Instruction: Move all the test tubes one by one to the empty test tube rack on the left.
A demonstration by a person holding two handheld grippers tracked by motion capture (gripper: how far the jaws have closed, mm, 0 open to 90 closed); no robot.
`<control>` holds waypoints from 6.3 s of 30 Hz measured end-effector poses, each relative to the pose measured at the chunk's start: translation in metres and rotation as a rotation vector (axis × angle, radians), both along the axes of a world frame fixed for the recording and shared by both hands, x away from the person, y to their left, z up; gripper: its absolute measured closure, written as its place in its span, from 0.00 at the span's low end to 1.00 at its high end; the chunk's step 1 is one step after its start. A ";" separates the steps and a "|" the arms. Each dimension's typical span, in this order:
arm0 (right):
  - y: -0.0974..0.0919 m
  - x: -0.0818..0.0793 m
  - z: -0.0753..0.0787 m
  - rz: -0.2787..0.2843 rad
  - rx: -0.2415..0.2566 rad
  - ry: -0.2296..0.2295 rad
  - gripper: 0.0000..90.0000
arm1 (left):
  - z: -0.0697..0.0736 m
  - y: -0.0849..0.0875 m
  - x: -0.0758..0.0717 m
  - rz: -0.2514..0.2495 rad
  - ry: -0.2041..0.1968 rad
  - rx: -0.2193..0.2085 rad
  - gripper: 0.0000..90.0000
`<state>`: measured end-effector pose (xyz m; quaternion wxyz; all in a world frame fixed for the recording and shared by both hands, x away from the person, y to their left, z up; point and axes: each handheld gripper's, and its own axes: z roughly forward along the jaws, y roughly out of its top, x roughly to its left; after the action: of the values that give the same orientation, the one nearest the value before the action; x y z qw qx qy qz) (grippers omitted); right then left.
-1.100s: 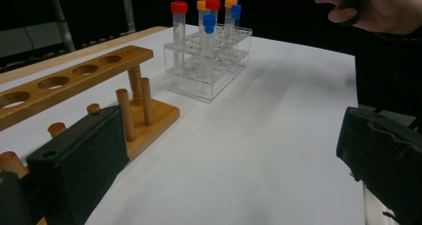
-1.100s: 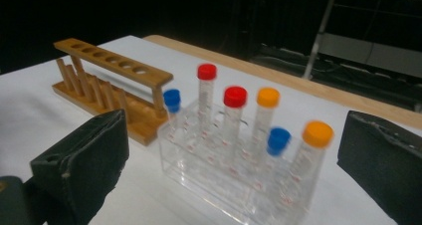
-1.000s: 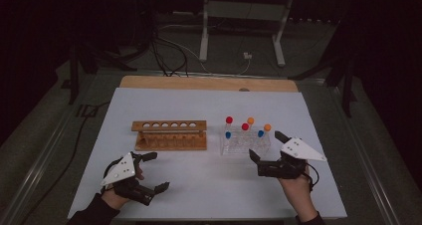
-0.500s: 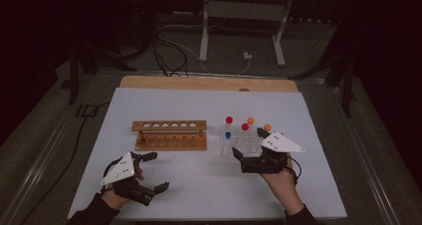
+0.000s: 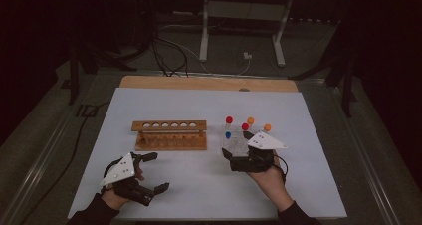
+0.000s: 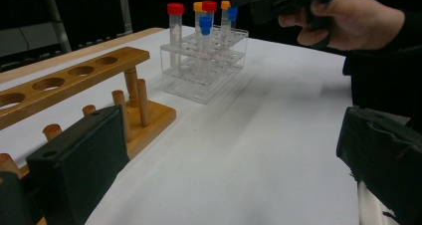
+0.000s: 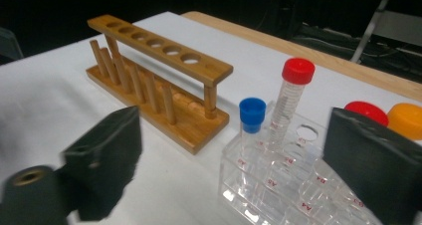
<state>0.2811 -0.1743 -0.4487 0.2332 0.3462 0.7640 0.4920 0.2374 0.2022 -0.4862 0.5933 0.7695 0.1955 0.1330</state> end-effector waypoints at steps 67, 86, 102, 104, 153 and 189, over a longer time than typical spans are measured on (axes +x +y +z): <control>0.009 0.021 0.001 -0.050 -0.108 0.014 0.86 | -0.001 -0.001 0.000 -0.005 0.007 0.015 0.01; 0.015 0.000 0.028 0.009 -0.091 -0.060 0.86 | 0.002 -0.003 0.000 0.015 0.031 0.026 0.01; 0.039 -0.013 0.011 0.128 -0.101 0.012 0.86 | 0.024 -0.017 0.007 -0.007 0.075 -0.023 0.01; 0.042 -0.014 0.008 0.139 -0.102 0.025 0.86 | 0.027 -0.020 0.009 -0.023 0.081 -0.029 0.01; 0.061 -0.029 0.001 0.239 -0.124 0.059 0.86 | 0.043 -0.095 0.047 -0.145 0.065 0.023 0.60; 0.047 -0.023 0.008 0.218 -0.033 0.044 0.46 | 0.057 -0.087 0.067 -0.066 0.009 0.060 0.86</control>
<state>0.2579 -0.1271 -0.4404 0.1673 0.2679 0.8100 0.4941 0.3041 0.1148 -0.4293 0.5731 0.7936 0.1684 0.1158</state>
